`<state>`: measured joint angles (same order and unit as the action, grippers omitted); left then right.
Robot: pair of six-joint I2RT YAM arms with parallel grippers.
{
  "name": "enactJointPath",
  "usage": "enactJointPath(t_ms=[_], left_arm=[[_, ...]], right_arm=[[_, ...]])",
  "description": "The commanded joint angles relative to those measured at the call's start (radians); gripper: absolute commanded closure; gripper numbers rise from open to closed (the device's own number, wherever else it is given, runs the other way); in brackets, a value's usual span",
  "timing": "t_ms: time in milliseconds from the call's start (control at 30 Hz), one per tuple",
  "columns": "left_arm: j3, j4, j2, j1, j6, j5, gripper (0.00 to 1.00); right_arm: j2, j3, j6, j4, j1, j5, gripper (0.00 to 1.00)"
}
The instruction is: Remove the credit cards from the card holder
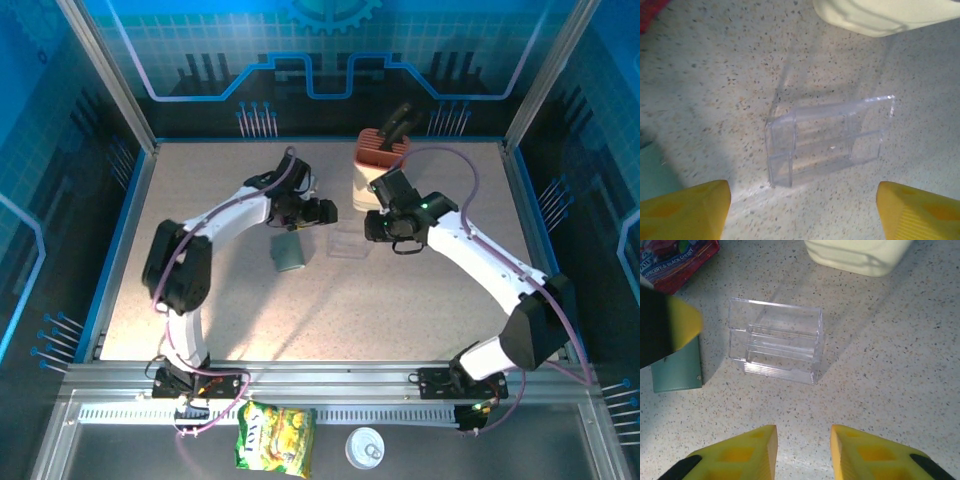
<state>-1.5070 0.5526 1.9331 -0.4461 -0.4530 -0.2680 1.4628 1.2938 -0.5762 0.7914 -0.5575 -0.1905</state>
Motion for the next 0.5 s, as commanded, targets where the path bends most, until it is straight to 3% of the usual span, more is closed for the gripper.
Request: enactJointPath(t_ms=[0,200,267,467], left_arm=[[-0.096,0.140,0.091,-0.002,0.031,-0.053,0.28],[-0.174,0.215,0.183,0.012,0.055,0.028,0.32],[-0.172,0.224,0.194,0.024,0.065,0.040,0.36],[-0.102,0.213,0.168,0.069,0.077,0.047,0.37]], right_arm=[[-0.063,-0.018,-0.014,0.047,-0.007,-0.031,0.67],[-0.143,-0.056,-0.019,0.078,-0.002,-0.066,0.67],[-0.162,-0.069,-0.022,0.080,0.001,-0.069,0.67],[-0.182,-0.076,-0.022,0.079,0.004,-0.073,0.67]])
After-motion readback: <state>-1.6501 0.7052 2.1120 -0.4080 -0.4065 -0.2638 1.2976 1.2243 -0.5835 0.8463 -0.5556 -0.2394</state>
